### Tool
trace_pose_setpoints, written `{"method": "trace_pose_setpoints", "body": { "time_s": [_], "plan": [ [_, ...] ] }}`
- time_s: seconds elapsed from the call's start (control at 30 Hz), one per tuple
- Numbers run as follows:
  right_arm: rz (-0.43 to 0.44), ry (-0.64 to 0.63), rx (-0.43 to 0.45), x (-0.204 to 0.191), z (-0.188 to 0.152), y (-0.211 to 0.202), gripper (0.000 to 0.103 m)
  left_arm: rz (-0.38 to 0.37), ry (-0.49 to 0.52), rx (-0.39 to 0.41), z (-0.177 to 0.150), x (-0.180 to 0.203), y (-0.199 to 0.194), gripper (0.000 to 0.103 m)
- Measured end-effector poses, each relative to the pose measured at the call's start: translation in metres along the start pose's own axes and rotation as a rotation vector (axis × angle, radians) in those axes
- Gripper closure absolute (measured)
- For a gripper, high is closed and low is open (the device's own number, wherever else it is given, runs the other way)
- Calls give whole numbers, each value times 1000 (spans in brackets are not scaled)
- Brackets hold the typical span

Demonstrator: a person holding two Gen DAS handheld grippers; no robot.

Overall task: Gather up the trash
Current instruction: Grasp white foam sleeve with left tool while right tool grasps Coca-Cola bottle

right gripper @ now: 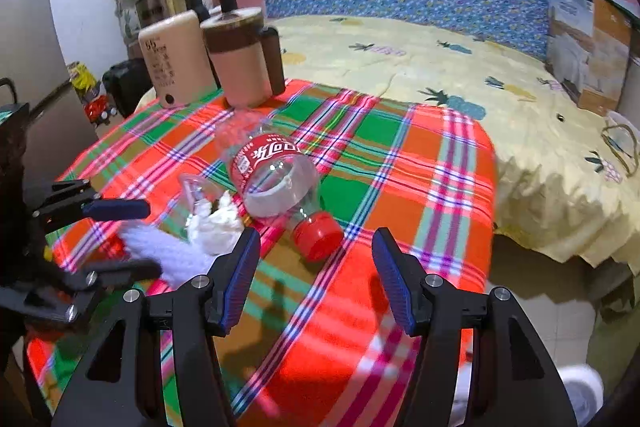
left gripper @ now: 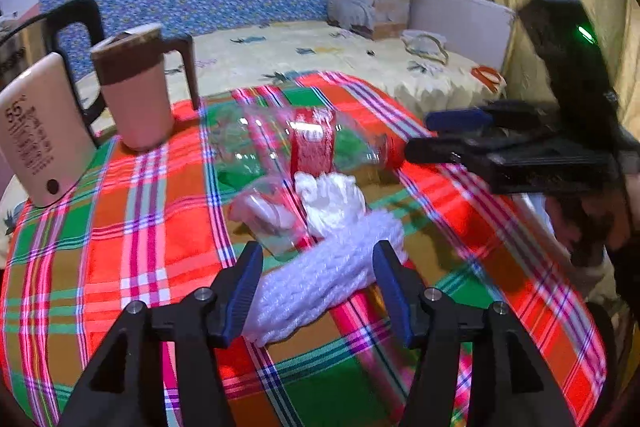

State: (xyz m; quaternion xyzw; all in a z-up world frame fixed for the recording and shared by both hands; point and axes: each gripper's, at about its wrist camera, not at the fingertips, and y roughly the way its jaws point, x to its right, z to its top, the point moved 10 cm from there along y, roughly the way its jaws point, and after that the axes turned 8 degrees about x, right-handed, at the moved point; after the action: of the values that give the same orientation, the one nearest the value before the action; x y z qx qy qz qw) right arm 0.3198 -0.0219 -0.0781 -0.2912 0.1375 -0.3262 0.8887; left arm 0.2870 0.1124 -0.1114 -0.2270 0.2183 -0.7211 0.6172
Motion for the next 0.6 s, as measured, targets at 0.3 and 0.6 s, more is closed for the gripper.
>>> {"method": "trace_pose_setpoints", "body": {
  "time_s": [0.3, 0.6],
  "plan": [
    [63, -71, -69, -11, -5, 23, 48, 9, 61, -26, -11, 5, 2, 42],
    [32, -64, -66, -20, -13, 8, 68, 118, -8, -24, -16, -3, -8, 75]
  ]
}}
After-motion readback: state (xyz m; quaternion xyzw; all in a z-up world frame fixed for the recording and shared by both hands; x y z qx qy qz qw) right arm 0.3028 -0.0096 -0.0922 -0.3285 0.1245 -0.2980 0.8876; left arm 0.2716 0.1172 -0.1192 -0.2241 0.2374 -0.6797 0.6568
